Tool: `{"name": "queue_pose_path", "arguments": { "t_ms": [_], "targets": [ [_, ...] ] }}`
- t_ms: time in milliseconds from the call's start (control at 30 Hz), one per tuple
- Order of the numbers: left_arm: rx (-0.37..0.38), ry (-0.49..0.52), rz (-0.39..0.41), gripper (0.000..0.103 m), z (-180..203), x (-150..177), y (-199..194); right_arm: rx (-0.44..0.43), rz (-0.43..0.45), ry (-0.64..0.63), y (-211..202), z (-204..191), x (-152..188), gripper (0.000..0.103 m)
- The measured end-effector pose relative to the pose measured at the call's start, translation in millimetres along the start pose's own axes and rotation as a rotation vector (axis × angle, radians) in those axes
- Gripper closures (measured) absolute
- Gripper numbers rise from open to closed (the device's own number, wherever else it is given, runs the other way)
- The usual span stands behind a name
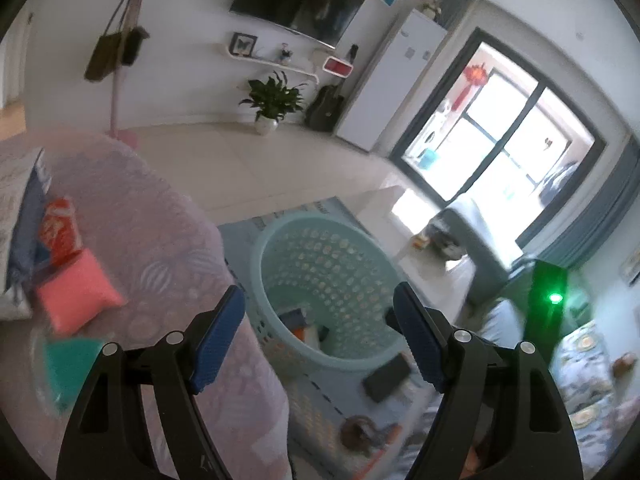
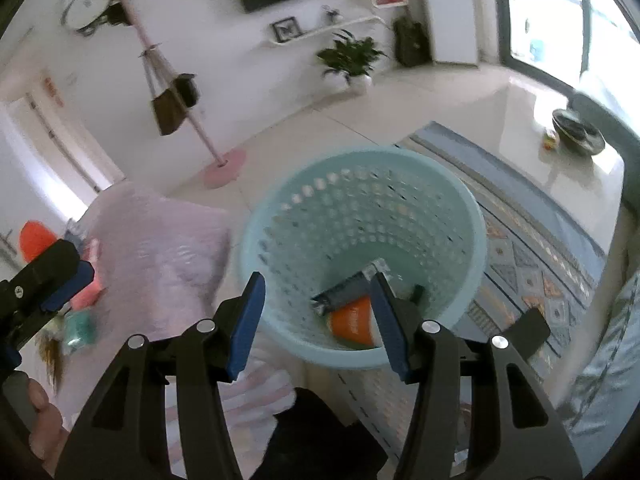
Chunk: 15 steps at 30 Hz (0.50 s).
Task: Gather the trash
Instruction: 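Grasp the polka-dot paper with left tool while right tool grasps the teal packet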
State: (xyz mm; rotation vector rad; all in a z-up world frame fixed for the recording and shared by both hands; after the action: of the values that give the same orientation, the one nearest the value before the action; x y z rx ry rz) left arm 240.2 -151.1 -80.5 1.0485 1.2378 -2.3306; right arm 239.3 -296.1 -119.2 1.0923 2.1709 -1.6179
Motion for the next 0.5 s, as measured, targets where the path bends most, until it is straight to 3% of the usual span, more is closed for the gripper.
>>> {"name": "queue_pose_path", "arguments": {
  "t_ms": [267, 500],
  "targets": [
    [-0.053, -0.069, 0.103, 0.028, -37, 4, -82, -0.104, 0.04, -0.175, -27, -89, 17, 0.052],
    [-0.265, -0.093, 0.155, 0.028, -93, 19, -153, -0.189, 0.053, -0.329, -38, -163, 48, 0.043]
  ]
}}
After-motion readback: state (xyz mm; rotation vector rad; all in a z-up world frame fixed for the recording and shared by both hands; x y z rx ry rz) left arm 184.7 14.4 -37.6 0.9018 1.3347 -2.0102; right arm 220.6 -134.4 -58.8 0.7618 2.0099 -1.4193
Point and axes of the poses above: each gripper's, at about its wrist camera, not at the fingertips, and y roughly the way its jaws point, z to its right, x to its underside, the point moved 7 cm from there along y, roughly the way its jaws point, and after that the axes turned 8 degrees about y, right-handed, at the moved point
